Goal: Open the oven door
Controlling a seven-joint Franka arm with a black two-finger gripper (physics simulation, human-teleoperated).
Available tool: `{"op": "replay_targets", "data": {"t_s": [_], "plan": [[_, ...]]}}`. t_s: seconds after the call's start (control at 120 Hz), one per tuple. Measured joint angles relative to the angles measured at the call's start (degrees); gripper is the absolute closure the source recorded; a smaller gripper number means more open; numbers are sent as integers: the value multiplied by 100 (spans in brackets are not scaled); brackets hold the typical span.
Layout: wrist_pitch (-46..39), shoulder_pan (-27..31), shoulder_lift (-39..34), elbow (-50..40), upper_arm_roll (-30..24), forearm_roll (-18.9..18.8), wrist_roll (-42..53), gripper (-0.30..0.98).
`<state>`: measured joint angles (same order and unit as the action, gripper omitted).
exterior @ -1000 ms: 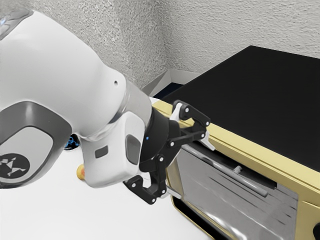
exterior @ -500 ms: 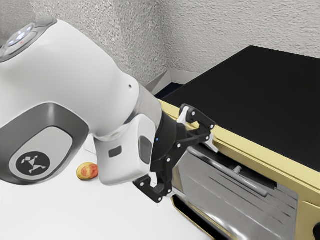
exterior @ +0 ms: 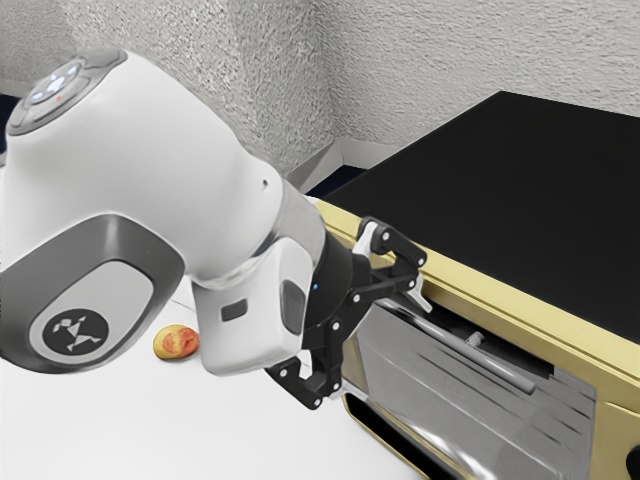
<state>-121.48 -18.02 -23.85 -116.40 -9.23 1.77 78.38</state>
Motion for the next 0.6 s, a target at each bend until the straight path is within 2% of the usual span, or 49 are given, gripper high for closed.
{"op": "replay_targets", "data": {"t_s": [0.383,0.508,0.542,0.6], "plan": [[-49,-6,56,-131,1,-10,12,-1],[-117,-23,-160,-411,-22,-18,16,-7],[-135,-29,-288,-520,-29,-13,16,-5],[-165,-67,-849,-935,-84,-5,17,10]]}}
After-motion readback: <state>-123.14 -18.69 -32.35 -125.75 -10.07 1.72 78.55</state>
